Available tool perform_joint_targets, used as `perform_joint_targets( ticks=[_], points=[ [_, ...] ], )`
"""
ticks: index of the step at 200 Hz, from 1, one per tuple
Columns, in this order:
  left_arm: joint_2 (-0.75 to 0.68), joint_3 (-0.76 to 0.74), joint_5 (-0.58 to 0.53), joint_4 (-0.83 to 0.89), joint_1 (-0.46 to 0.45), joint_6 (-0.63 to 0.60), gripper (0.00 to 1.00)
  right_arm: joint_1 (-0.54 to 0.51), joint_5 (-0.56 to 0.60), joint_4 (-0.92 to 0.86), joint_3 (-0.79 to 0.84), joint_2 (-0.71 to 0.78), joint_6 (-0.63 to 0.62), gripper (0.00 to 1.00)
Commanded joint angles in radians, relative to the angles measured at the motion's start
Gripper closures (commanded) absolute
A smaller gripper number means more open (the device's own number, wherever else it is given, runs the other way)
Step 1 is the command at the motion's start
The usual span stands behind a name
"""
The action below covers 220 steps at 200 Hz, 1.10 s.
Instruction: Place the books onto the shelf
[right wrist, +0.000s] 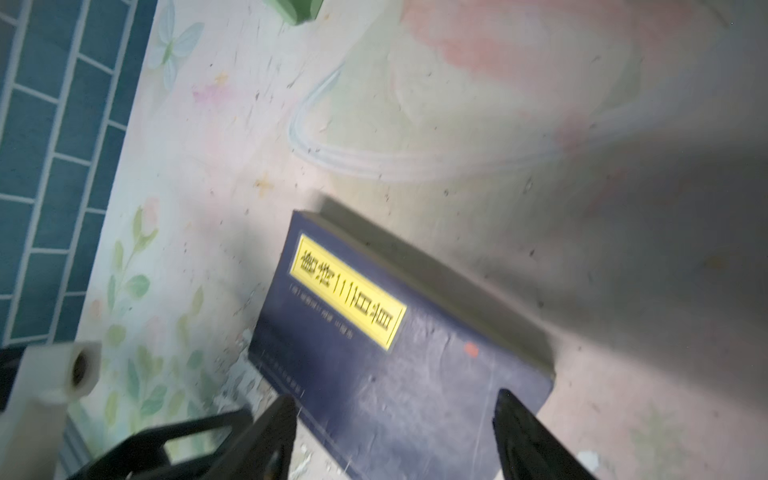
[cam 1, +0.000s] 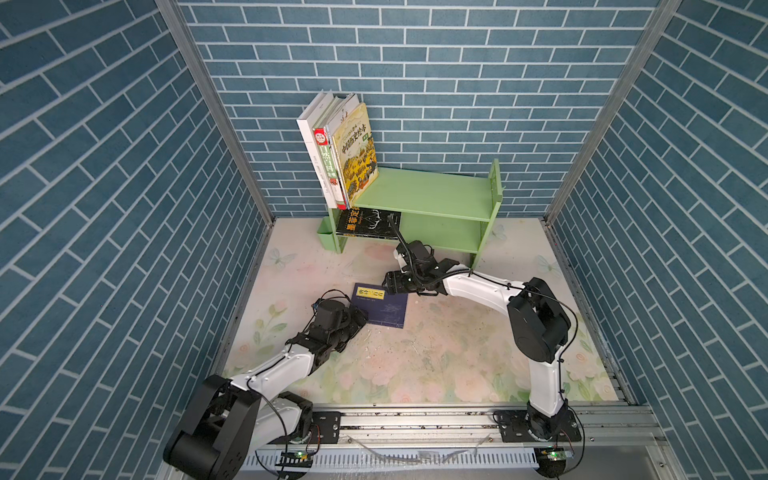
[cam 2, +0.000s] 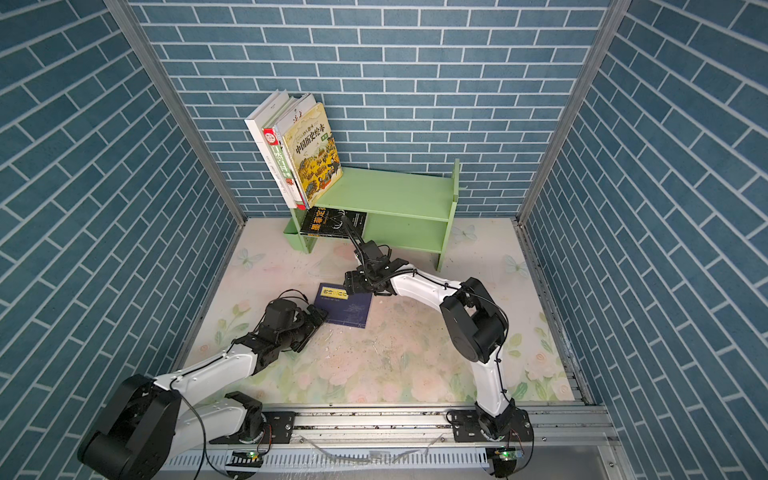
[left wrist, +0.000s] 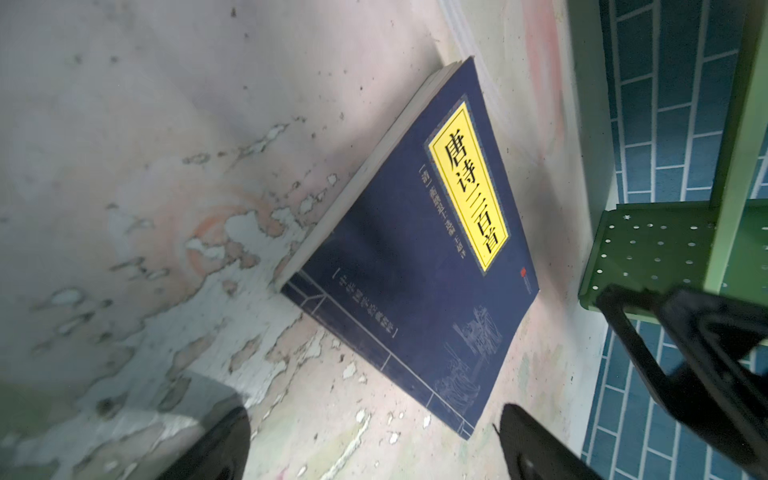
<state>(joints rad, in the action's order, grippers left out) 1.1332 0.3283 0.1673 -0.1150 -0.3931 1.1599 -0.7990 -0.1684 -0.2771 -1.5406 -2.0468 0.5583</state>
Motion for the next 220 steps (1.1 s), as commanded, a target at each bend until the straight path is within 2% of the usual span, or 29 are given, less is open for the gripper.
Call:
perform_joint_targets(
  ticks=[1, 27, 63, 107, 149, 178, 220],
  points=[
    [-0.019, -0.022, 0.018, 0.061, 0.002, 0.031, 0.03, 0.024, -0.027, -0.033, -0.062, -0.079, -0.060, 0.25],
    [-0.009, -0.012, -0.001, 0.050, 0.000, 0.045, 0.01, 0.026, -0.036, -0.047, -0.117, -0.134, -0.054, 0.27],
    [0.119, 0.011, 0.032, -0.067, -0.001, 0.086, 0.01, 0.023, -0.052, -0.099, -0.159, -0.204, -0.010, 0.36],
    [0.261, 0.021, 0.043, -0.178, 0.000, 0.104, 0.04, -0.016, -0.078, -0.121, -0.072, -0.191, 0.029, 0.49],
    [0.299, 0.029, 0.037, -0.277, 0.000, 0.069, 0.10, -0.046, -0.096, -0.075, 0.058, -0.177, 0.086, 0.59],
    [0.320, 0.014, 0.091, -0.441, 0.000, 0.038, 0.12, -0.047, -0.100, -0.044, 0.074, -0.192, 0.095, 0.61],
    [0.416, -0.014, 0.182, -0.788, 0.000, 0.060, 0.29, -0.048, -0.108, -0.057, 0.017, -0.237, 0.087, 0.62]
  ],
)
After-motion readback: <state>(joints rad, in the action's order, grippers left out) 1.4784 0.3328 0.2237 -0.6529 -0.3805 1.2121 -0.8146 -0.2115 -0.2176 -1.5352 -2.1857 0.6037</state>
